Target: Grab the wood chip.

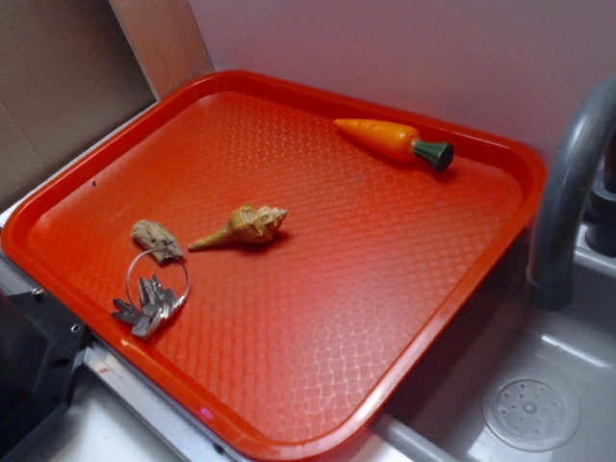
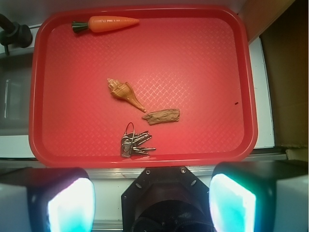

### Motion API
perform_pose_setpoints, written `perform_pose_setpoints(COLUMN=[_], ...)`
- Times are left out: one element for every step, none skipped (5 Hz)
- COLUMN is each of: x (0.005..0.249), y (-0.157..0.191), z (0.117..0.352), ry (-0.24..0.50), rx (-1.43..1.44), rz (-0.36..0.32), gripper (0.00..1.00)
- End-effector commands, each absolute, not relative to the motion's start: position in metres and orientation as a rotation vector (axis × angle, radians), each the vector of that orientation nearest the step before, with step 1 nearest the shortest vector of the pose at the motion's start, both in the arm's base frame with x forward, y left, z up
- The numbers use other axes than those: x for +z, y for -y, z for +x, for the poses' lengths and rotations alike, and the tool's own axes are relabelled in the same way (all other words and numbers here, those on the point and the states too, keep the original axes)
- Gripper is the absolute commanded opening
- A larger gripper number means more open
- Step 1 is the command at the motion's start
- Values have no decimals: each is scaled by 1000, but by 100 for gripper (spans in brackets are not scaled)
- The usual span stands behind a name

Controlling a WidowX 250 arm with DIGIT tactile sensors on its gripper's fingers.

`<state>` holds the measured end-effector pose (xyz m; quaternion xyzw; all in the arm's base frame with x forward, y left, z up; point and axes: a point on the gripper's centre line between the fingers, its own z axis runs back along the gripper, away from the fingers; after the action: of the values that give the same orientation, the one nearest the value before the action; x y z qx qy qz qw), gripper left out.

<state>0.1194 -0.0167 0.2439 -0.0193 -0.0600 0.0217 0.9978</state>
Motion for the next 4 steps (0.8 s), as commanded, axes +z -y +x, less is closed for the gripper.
perform_pose_setpoints(x=[244, 218, 193, 157], y=[17, -3, -20, -31], z=[119, 151, 172, 188], ry=[120, 188, 179, 135], rx=[43, 275, 527, 775], rz=[-39, 69, 54, 87], gripper=[100, 100, 100, 100])
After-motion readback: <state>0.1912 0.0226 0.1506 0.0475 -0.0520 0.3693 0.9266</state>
